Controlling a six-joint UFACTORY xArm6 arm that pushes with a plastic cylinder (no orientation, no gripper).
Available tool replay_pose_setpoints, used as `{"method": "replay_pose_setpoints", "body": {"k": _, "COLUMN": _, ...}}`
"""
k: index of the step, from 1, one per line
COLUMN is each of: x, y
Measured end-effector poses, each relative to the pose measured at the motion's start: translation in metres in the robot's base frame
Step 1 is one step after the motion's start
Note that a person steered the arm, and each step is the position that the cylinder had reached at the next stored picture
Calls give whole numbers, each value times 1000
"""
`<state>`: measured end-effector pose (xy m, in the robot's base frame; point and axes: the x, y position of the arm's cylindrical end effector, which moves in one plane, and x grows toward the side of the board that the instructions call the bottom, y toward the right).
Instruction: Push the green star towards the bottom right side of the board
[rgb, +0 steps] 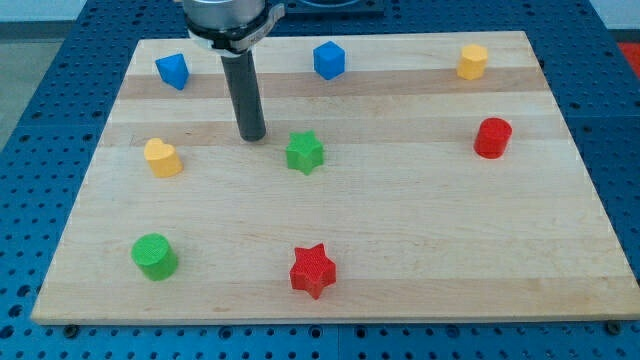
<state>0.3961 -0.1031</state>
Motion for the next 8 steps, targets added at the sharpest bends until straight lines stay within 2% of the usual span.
{"method": "replay_pose_setpoints", "body": {"k": 1, "x": 30, "y": 39}}
{"method": "replay_pose_setpoints", "body": {"k": 3, "x": 46, "y": 121}}
{"method": "replay_pose_setpoints", "body": {"k": 4, "x": 85, "y": 167}}
{"method": "replay_pose_setpoints", "body": {"k": 6, "x": 98, "y": 173}}
{"method": "replay_pose_setpoints", "body": {"k": 8, "x": 88, "y": 106}}
